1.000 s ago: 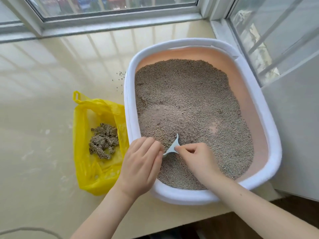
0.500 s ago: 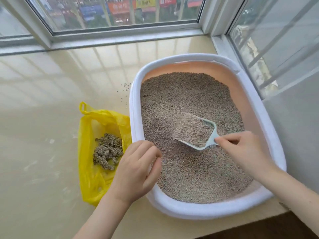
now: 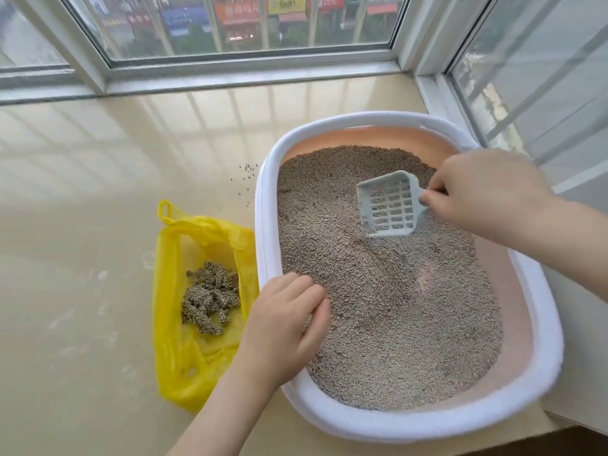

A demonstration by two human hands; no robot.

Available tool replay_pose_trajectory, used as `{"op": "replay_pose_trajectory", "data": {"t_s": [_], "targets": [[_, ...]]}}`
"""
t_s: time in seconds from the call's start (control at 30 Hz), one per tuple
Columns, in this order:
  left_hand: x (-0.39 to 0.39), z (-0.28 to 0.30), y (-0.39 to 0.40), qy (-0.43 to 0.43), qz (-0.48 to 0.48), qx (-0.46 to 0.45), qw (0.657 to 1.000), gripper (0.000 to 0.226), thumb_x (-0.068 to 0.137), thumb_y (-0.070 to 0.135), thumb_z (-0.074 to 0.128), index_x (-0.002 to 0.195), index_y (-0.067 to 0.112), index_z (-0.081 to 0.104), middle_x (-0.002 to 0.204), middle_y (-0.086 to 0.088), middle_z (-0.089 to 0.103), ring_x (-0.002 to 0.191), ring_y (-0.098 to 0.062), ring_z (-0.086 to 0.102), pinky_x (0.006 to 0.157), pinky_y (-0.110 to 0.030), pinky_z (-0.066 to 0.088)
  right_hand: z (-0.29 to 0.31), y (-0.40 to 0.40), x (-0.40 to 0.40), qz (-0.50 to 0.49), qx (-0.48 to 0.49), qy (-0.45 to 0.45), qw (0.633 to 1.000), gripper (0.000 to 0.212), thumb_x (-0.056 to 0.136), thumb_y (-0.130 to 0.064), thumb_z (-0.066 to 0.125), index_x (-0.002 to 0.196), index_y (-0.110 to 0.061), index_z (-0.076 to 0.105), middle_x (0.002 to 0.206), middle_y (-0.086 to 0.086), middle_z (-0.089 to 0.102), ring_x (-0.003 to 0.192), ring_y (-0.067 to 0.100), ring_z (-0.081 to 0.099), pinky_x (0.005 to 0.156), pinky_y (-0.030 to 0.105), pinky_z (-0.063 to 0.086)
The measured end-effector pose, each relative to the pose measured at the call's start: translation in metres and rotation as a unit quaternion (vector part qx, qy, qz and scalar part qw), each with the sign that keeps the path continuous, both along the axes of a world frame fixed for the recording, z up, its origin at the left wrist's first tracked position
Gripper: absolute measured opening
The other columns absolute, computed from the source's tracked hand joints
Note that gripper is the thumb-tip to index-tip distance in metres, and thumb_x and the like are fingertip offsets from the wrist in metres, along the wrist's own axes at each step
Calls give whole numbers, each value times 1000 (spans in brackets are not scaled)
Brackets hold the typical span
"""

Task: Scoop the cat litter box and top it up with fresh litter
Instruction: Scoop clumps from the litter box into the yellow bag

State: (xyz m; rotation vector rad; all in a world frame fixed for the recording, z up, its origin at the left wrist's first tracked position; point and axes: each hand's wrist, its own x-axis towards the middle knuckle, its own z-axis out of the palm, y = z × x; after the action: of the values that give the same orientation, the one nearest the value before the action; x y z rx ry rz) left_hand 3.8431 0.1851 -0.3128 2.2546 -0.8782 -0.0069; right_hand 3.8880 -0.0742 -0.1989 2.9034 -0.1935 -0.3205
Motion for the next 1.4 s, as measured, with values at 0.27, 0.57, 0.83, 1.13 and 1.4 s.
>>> {"op": "replay_pose_trajectory", "data": {"t_s": [0.27,0.57,0.83,1.13,1.4], "targets": [[2,1,0,-1,1,3,1000,27,94,20,47,69,13,50,68,4,42,67,-16,39,63,-27,33,-43,-24,60,8,8,69,998,32,92,-38,55,64,-24,64,56,-6,56,54,11,52,46,21,33],[3,0,-2,1,5,8,1000,25,93,20,51,69,15,48,70,5,42,67,-14,39,66,-23,29,-69,0,96,19,188,134,973,22,89,-35,63,72,-25,73,46,-9,50,42,10,38,43,23,31],[3,0,-4,-3,7,14,1000,24,92,21,52,69,15,51,70,5,43,68,-15,41,65,-27,35,-112,32,79,-52,327,67,941,29,86,-34,62,76,-12,76,39,-6,35,37,10,24,48,22,29],[3,-1,-3,-8,-3,19,1000,22,92,21,53,72,15,52,71,4,45,68,-16,42,65,-28,35,-128,28,45,-93,509,3,856,34,86,-33,66,76,-2,73,54,4,42,52,13,29,51,19,30],[2,0,-1,-18,-16,45,999,22,91,22,52,70,16,53,70,4,46,68,-16,43,64,-31,37,-122,22,0,-152,598,8,787,18,89,-25,66,78,-18,79,47,-2,45,44,11,27,45,19,26]]}}
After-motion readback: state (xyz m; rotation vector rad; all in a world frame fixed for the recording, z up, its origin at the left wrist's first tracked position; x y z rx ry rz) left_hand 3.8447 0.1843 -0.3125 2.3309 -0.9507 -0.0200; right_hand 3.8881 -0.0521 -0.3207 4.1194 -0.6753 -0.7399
